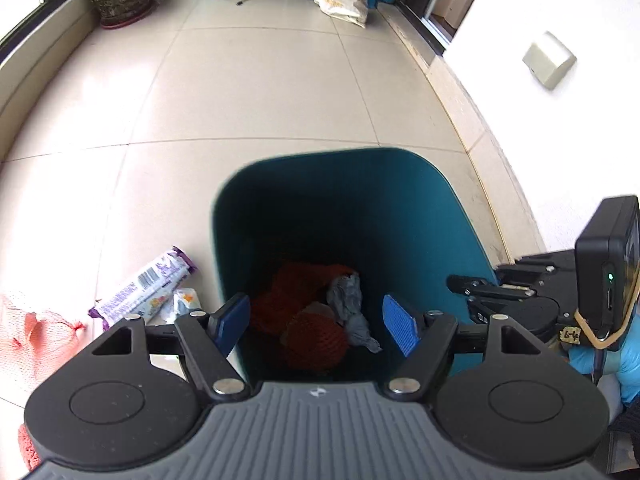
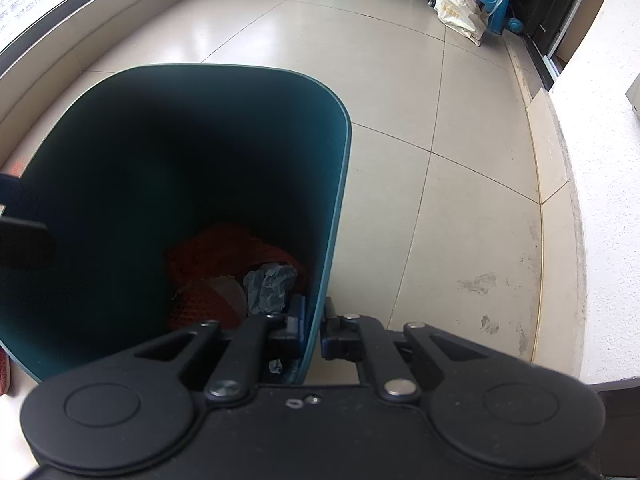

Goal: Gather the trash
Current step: 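Return the left tool to the pile and grasp the clear wipes packet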

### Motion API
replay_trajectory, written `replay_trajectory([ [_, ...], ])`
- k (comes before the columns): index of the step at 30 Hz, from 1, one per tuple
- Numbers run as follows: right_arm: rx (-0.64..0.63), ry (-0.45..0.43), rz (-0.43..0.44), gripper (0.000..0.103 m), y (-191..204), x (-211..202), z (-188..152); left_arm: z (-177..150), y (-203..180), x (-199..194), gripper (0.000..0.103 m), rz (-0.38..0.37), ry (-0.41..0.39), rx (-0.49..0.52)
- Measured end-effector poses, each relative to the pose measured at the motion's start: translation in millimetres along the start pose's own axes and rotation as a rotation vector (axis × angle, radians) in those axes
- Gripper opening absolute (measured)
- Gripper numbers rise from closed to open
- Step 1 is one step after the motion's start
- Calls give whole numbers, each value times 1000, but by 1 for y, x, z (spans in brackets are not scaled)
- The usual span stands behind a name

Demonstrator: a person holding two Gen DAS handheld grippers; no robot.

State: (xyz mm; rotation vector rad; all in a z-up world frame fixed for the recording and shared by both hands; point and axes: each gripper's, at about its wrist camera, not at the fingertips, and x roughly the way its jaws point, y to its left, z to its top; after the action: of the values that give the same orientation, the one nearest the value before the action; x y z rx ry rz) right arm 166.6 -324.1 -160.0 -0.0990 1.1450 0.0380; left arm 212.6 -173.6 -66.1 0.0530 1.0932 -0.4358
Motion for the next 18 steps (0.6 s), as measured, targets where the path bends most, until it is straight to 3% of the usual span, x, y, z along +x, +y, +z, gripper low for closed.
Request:
replay_trajectory([
  [2, 14, 5, 2, 4, -3, 0, -1, 4, 24, -9, 82, 22, -40, -34],
  [7, 63, 15, -14, 3, -20, 0, -5, 8, 74, -6, 82, 75, -43, -129],
  [12, 119, 21, -15, 2, -38, -2, -12, -4, 105, 48, 82, 116, 62, -188],
  [18, 85, 13, -34, 4, -34, -2, -16, -33, 133, 137, 82, 142, 208, -254],
])
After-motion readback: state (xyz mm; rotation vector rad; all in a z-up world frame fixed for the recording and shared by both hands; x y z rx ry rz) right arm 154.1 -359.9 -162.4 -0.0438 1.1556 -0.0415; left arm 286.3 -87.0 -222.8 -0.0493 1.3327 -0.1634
